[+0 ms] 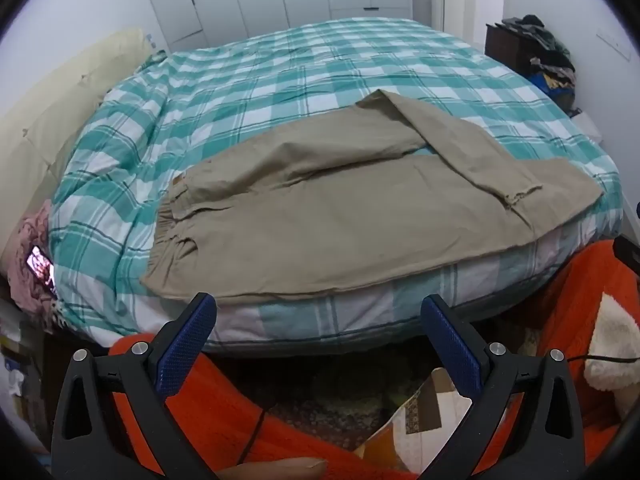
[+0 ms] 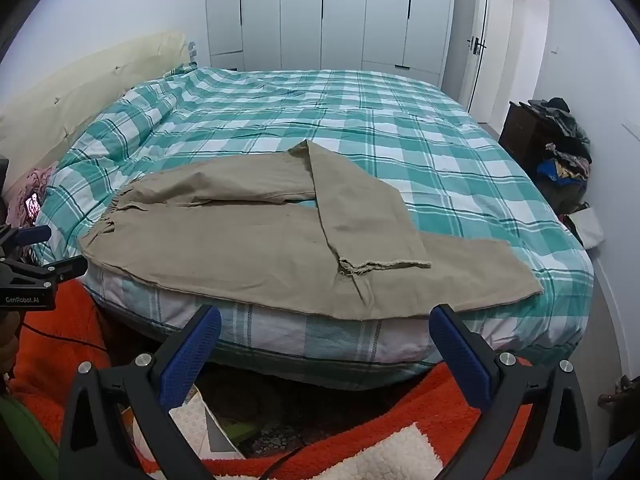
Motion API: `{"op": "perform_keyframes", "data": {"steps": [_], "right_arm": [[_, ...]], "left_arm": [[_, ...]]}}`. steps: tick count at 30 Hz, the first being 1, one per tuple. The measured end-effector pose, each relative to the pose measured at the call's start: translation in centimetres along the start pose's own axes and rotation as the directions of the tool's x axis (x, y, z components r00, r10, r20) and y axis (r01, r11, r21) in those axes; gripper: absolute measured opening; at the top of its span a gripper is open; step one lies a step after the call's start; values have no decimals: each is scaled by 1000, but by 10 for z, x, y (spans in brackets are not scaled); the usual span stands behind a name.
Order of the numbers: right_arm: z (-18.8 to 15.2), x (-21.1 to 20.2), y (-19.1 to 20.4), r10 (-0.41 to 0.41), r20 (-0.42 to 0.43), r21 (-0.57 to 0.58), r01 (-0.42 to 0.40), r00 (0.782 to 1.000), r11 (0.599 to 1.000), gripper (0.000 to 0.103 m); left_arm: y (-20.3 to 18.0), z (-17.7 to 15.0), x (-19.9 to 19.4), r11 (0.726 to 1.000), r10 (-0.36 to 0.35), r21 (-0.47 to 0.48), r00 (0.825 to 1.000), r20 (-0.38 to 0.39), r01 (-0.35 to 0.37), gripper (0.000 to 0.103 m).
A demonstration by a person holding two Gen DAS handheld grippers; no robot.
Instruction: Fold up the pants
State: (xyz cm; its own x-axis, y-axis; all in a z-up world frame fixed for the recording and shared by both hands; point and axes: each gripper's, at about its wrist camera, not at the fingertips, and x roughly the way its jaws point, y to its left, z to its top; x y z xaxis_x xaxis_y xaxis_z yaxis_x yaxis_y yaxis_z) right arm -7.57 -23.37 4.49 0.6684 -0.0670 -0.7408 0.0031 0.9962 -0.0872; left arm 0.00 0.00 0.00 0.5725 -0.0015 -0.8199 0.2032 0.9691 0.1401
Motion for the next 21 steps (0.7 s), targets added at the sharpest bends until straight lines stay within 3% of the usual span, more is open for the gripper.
{"op": "perform_keyframes", "data": {"steps": [21], "right_arm": [[-3, -1, 3, 28, 13, -1, -28, 1000, 1000, 102]], "left_arm": [[-8, -4, 0, 999, -26, 33, 1000, -4, 27, 102]]}}
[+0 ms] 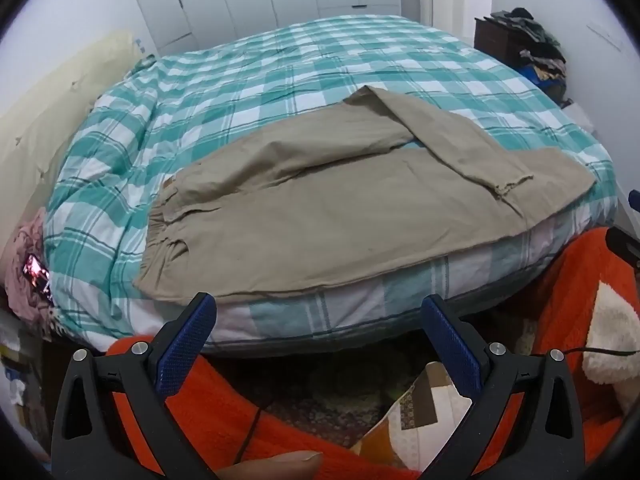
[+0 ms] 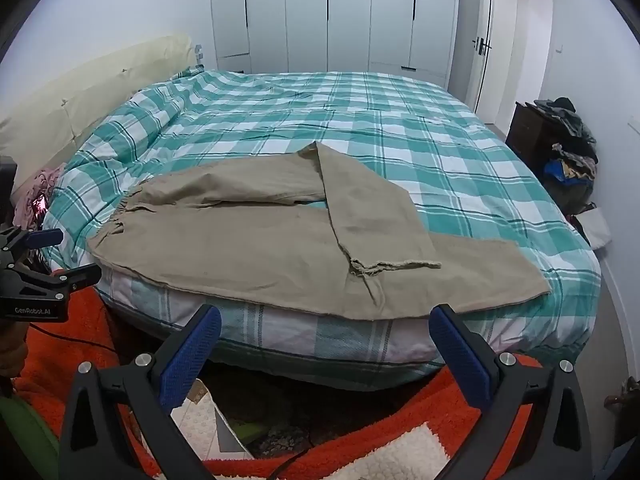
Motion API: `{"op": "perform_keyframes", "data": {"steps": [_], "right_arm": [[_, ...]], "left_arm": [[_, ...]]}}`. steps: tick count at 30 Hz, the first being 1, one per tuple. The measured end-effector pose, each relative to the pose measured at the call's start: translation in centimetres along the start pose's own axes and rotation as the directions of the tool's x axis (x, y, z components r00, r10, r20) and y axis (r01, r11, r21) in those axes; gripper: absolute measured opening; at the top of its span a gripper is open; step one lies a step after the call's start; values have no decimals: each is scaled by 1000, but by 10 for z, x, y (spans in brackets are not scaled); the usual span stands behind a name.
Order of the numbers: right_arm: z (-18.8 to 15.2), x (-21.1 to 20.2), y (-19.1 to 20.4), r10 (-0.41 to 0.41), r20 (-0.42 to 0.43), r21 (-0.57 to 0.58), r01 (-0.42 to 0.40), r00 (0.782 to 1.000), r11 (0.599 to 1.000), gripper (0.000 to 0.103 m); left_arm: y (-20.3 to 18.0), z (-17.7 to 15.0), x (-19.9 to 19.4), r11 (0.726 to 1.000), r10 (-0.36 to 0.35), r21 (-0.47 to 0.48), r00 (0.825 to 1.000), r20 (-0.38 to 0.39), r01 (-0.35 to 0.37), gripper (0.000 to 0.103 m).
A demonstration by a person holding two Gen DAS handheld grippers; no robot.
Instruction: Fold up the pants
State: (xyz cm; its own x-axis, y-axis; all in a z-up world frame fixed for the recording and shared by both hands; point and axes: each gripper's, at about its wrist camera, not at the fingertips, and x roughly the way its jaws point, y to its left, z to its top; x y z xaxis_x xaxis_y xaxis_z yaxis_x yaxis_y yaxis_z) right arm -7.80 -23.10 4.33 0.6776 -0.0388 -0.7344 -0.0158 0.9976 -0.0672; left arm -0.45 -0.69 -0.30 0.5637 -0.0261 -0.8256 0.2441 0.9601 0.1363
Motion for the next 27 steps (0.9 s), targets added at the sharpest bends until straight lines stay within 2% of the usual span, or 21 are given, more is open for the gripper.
{"op": "perform_keyframes", "data": {"steps": [11, 17, 22, 27], "right_arm": [[-2, 3, 3, -18, -12, -7, 18, 1000, 1000, 102], [8, -1, 0, -126, -38, 19, 127, 991, 992, 102], [13, -6, -3, -236, -77, 25, 238, 969, 971, 102], [15, -5, -7, -296, -97, 2, 298, 950, 955, 102]], "left_arm": [[0, -1, 0, 1000, -10, 1, 1000, -1, 10, 102], [4, -1, 2, 1000, -14, -19, 1000, -8, 14, 102], [2, -1, 5, 1000, -13, -20, 1000, -23, 13, 102], [-2, -2, 6, 1000, -14, -9, 1000, -28, 13, 102]]}}
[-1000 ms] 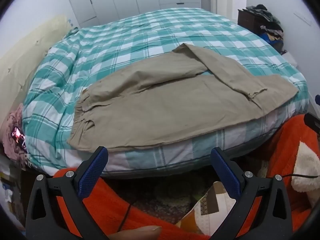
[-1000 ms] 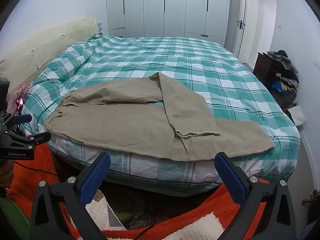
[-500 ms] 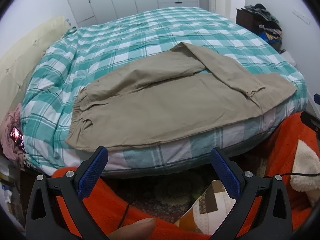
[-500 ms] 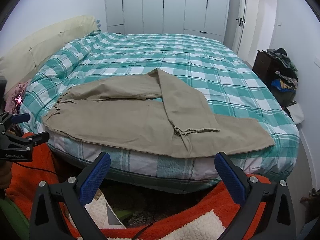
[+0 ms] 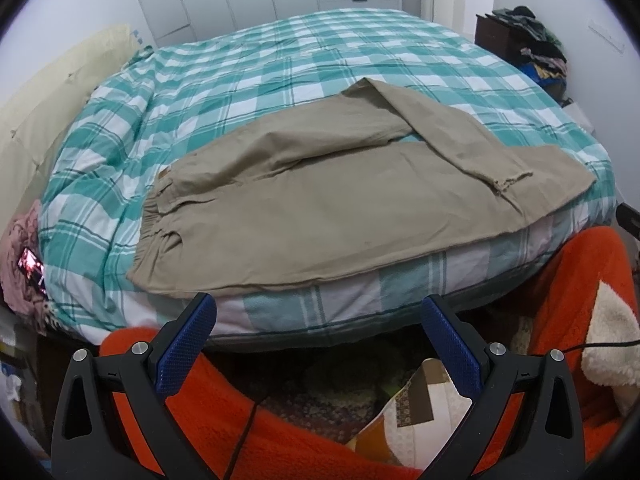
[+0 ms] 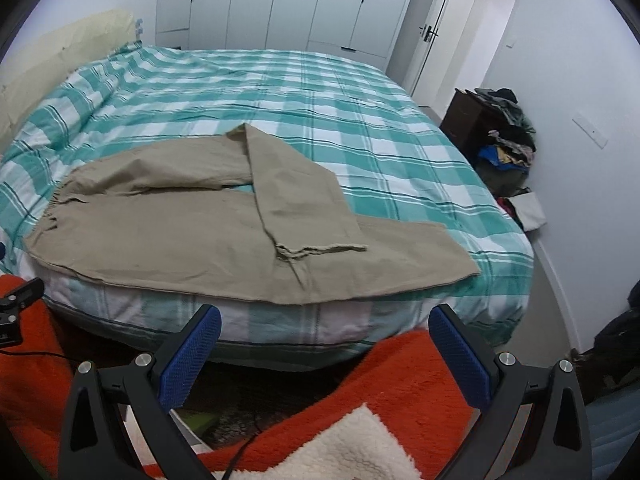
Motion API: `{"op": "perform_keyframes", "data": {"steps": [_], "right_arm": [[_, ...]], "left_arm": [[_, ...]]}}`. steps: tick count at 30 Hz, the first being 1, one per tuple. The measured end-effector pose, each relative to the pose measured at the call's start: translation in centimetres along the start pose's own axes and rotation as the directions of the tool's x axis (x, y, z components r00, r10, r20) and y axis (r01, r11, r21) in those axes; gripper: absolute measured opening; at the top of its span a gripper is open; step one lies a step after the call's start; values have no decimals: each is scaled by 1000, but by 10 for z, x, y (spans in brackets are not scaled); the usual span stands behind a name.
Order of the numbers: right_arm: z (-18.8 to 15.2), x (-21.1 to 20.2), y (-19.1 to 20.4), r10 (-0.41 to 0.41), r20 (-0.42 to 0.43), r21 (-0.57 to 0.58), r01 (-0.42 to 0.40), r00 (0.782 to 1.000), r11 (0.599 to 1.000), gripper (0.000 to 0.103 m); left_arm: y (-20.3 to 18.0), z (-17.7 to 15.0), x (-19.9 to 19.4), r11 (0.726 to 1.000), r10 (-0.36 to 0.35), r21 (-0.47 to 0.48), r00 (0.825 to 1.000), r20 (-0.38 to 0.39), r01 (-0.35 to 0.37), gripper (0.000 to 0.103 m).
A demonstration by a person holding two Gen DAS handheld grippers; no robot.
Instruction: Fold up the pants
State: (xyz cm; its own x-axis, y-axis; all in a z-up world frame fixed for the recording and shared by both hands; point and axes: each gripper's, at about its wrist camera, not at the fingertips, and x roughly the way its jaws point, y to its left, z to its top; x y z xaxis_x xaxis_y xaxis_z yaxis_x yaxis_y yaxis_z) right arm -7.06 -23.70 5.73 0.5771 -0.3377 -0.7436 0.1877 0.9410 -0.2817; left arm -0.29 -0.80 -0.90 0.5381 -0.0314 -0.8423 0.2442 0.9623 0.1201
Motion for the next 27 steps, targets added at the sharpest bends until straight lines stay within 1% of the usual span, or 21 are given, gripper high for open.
{"op": "perform_keyframes", "data": {"steps": [6, 11, 27], "right_arm": [[0, 7, -4, -82, -16, -6, 82, 996, 997, 102], [-2, 10, -9, -127, -36, -3, 127, 991, 992, 102], [1, 11, -12, -152, -42, -8, 152, 988, 988, 102]], "left_arm": [[0, 0, 2, 1000, -3, 2, 1000, -10, 3, 102], [-1, 1, 5, 1000, -10, 5, 1000, -17, 10, 102], [-2, 0, 7, 1000, -12, 2, 1000, -23, 12, 102]]}}
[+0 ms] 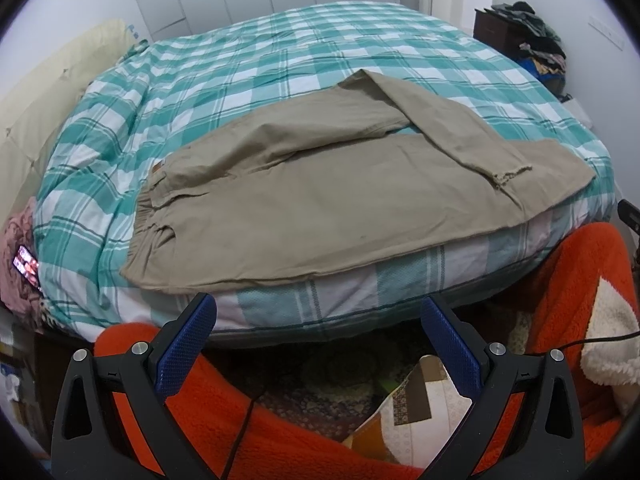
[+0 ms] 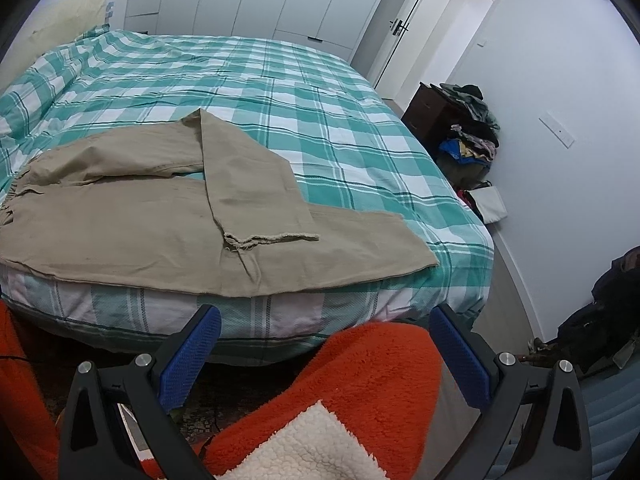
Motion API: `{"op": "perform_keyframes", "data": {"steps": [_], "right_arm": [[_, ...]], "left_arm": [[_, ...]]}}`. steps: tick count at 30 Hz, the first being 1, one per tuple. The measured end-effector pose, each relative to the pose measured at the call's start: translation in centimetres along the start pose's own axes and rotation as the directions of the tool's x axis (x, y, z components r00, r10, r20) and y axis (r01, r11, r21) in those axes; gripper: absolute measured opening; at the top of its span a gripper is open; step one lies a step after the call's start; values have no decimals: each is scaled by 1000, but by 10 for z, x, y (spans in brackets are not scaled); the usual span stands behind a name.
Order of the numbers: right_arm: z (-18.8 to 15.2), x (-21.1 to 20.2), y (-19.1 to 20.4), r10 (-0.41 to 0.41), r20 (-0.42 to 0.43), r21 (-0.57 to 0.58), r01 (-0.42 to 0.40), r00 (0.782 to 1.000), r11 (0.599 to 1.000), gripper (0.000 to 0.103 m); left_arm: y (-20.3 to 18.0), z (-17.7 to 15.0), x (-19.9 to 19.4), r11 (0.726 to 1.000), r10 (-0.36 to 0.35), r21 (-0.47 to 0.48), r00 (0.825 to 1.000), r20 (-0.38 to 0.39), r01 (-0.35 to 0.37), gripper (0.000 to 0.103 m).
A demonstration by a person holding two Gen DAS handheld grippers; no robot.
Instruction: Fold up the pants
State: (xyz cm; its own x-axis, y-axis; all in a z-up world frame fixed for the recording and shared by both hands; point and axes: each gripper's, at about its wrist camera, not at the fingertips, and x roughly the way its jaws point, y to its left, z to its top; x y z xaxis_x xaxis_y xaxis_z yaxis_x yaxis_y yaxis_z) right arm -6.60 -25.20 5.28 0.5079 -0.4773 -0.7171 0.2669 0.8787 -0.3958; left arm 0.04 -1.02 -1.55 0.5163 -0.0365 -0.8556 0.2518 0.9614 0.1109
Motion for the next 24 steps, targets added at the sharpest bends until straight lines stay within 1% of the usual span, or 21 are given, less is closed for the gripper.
{"op": "perform_keyframes", "data": {"steps": [17, 24], "right_arm": [[-6, 2, 1, -14, -14, 6, 14, 1000, 1000, 102], [-6, 5, 3, -1, -20, 3, 1, 1000, 1000, 102]], "left_arm": [[0, -4, 0, 1000, -5, -4, 1000, -5, 5, 102], [0, -5, 3, 1000, -6, -5, 1000, -15, 6, 102]]}}
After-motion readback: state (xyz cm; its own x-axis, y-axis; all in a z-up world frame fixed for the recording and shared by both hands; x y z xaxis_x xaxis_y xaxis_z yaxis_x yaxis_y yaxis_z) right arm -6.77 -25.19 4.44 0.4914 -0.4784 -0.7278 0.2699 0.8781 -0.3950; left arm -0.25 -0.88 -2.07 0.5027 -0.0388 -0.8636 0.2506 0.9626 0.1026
